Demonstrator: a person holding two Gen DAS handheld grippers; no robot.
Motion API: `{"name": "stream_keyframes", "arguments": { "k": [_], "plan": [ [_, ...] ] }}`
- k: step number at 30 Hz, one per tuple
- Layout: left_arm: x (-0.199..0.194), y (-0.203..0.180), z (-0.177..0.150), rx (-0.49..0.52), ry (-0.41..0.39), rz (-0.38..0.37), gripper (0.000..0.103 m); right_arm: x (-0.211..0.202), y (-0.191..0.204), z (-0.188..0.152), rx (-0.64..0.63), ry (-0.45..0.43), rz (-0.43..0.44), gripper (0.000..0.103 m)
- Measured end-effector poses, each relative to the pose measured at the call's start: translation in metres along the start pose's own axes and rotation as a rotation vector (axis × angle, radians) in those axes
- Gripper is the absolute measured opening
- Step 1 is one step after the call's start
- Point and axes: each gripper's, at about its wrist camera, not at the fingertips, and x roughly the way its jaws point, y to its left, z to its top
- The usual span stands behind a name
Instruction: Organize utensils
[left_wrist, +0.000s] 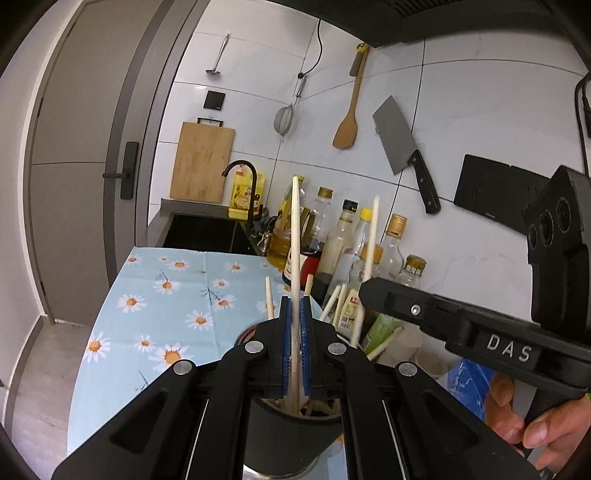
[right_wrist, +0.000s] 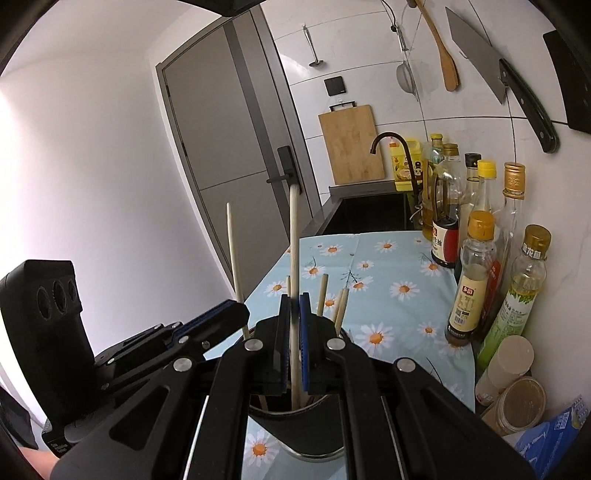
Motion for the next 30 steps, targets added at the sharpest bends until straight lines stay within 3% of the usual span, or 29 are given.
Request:
{"name": "stream_keyframes", "arguments": {
  "k": [2,16,18,25,27,30],
  "plan": [
    [-0.003,-0.002,-0.001,0.0,0.005,-0.002,0.004,-0.002,-0.001,0.001,0.007,0.004,0.003,0.017],
    [-0.035,-0.018,0.0,0.005,0.021,0.035,0.005,-0.052,0.004,-0.002,0.024,-0.038,0.007,0.028],
    [-0.043,-0.022,0.0,0.007,0.026,0.044,0.016,-0.059,0.004,-0.003,0.028,-0.039,0.01,0.03],
    [-0.063,-0.034,0.001,0.014,0.069,0.061,0.02,-0.085,0.004,-0.013,0.035,-0.042,0.022,0.041],
    [-0.071,-0.038,0.0,0.016,0.073,0.058,0.034,-0.095,0.006,-0.016,0.029,-0.049,0.025,0.046],
    [-0.082,-0.044,-0.003,0.029,0.078,0.058,0.038,-0.108,0.008,-0.021,0.023,-0.044,0.03,0.051]
  ]
}}
